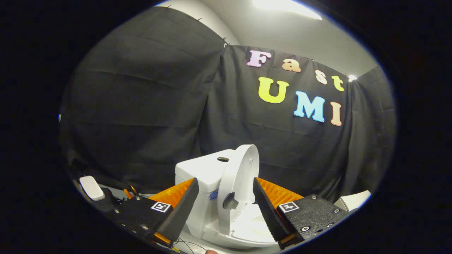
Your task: Open the toilet lid.
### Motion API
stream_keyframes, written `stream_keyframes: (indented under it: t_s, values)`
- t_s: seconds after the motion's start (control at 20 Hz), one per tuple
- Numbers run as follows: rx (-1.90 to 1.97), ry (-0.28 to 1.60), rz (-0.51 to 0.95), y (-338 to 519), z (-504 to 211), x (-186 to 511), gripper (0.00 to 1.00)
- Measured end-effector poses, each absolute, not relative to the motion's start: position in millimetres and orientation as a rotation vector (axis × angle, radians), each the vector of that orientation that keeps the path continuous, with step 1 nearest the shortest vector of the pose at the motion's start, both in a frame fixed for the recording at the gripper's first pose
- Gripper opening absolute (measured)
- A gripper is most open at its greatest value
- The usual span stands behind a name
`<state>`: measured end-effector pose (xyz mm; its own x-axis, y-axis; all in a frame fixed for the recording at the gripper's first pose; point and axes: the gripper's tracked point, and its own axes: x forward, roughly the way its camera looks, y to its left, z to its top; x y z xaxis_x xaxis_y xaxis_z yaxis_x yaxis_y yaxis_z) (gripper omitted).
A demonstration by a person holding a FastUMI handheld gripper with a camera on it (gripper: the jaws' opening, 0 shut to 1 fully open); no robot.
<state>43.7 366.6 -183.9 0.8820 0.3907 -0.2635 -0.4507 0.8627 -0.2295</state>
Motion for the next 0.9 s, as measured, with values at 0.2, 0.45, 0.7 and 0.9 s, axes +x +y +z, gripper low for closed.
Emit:
stream_keyframes:
  t_s: [0.2, 0.45, 0.7, 0.9]
  values:
    - [-0.226, 0.186, 0.406, 277.7, -134.2, 56.0, 0.95]
    - [-0.249, 0.169, 0.325, 199.2, -96.6, 50.5, 0.95]
    - [-0.182, 0.161, 0.217, 148.6, -50.9, 40.2, 0.95]
    - [0.022, 0.117, 0.158, 117.9, -25.7, 24.9, 0.95]
